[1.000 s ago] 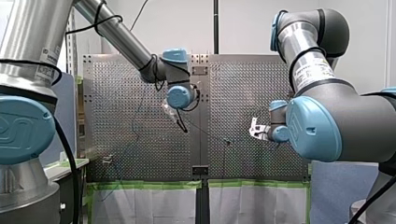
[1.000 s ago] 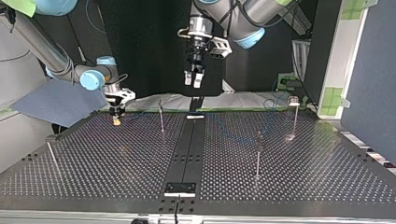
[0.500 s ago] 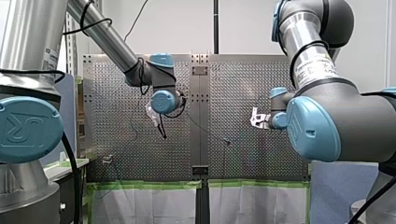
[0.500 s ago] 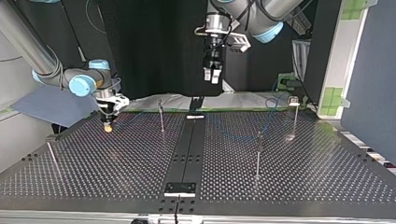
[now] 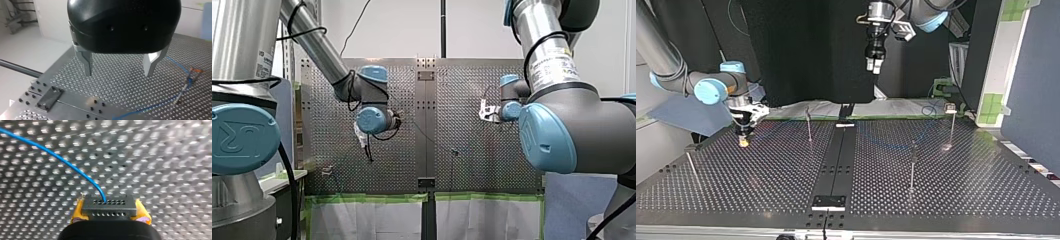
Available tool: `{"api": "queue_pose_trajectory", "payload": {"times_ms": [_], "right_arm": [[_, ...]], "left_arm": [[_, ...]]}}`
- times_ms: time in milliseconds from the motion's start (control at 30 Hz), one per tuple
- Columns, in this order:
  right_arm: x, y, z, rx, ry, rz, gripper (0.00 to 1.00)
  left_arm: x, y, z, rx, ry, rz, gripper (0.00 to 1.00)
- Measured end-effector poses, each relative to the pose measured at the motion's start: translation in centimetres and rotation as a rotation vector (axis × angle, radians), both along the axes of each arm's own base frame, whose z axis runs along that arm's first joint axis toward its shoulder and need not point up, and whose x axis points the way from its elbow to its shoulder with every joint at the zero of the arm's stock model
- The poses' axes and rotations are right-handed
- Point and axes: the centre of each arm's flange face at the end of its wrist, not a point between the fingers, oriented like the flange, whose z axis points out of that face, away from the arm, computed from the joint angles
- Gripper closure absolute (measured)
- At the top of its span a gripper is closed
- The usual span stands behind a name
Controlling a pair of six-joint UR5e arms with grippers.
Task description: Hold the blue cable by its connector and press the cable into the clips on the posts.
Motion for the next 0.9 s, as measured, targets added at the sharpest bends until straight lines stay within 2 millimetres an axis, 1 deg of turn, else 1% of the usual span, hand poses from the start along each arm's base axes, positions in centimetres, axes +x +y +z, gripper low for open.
{"api": "queue_pose_trajectory", "payload": {"times_ms": [100,200,900], "right_arm": [[-0.03,0.06,0.6,-0.008,-0.002,-0.001,1.0],[-0.04,0.08,0.78,-0.011,-0.003,-0.001,1.0],[-0.05,0.09,0.84,-0.011,-0.003,-0.001,1.0]], "left_arm": [[-0.33,0.3,-0.4,0.01,0.007,0.001,0.0],[-0.42,0.39,-0.5,0.012,0.009,0.002,0.0],[-0.44,0.41,-0.55,0.013,0.01,0.002,0.0]]}}
